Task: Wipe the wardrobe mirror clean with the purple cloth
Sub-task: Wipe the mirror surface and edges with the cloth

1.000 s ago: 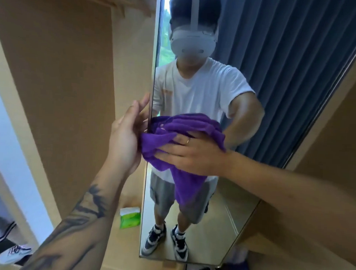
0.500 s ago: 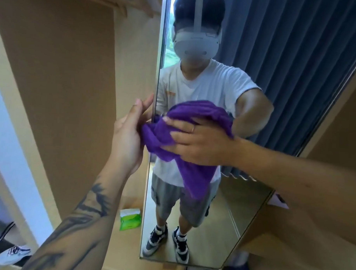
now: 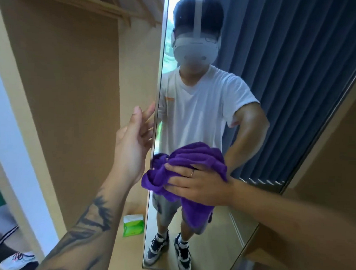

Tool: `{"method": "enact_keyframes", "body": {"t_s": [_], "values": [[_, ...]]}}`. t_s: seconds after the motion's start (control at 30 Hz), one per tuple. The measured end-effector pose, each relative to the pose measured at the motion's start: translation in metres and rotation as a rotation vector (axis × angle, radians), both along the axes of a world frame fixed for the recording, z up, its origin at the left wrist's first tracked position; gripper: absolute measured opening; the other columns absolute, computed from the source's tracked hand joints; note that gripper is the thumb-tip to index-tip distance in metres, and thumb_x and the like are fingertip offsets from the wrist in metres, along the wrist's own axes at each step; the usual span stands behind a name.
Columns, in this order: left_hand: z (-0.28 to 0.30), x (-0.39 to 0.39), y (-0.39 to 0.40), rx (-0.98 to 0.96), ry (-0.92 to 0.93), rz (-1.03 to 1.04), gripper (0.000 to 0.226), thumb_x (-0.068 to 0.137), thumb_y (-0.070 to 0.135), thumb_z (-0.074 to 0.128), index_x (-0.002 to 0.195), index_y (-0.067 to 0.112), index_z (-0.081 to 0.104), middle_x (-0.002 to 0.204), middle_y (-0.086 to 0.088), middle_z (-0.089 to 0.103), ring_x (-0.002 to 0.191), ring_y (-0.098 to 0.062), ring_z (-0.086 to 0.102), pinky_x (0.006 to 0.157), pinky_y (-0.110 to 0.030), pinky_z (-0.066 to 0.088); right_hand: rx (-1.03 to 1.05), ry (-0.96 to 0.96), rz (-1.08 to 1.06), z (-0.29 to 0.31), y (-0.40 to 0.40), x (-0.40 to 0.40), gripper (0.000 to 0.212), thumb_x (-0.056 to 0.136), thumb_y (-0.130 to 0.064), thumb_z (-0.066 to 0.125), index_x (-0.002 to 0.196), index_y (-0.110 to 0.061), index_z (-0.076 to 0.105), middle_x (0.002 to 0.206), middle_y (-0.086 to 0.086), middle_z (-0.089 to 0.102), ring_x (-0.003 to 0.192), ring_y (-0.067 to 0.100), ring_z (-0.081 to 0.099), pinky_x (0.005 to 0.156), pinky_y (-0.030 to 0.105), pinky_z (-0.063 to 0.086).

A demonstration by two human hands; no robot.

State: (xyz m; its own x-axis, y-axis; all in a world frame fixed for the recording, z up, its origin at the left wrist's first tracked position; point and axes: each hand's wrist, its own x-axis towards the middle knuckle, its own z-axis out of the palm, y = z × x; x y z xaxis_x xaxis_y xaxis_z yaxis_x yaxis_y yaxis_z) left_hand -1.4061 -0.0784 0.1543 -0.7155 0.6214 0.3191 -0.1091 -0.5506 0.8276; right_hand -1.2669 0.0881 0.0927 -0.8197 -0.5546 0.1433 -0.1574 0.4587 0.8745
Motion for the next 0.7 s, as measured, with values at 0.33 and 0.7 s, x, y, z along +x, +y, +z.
{"method": "enact_keyframes", "body": {"t_s": [0.33,0.7], "values": [[-0.008,-0.004,0.005,0.067,-0.060,-0.026,0.060,0.101,0.061,0.044,0.132,0.015,0.069,0.125,-0.013,0.071,0.113,-0.033,0.058,0.101,-0.050,0.042,-0.300,0.592,-0.023,0.080,-0.019,-0.022,0.039,0.096,-0.027,0.054,0.133,-0.029,0.069,0.148,-0.007,0.059,0.146,0.030,0.046,0.117,0.048,0.029],[0.002,0.008,0.000,0.013,-0.031,0.059,0.058,0.090,0.060,0.048,0.126,0.021,0.071,0.117,-0.011,0.076,0.111,-0.028,0.070,0.095,-0.040,0.051,-0.262,0.461,-0.073,0.027,0.018,0.034,0.043,0.103,-0.031,0.051,0.146,-0.031,0.053,0.132,-0.006,0.055,0.150,0.026,0.035,0.111,0.045,0.031]]}}
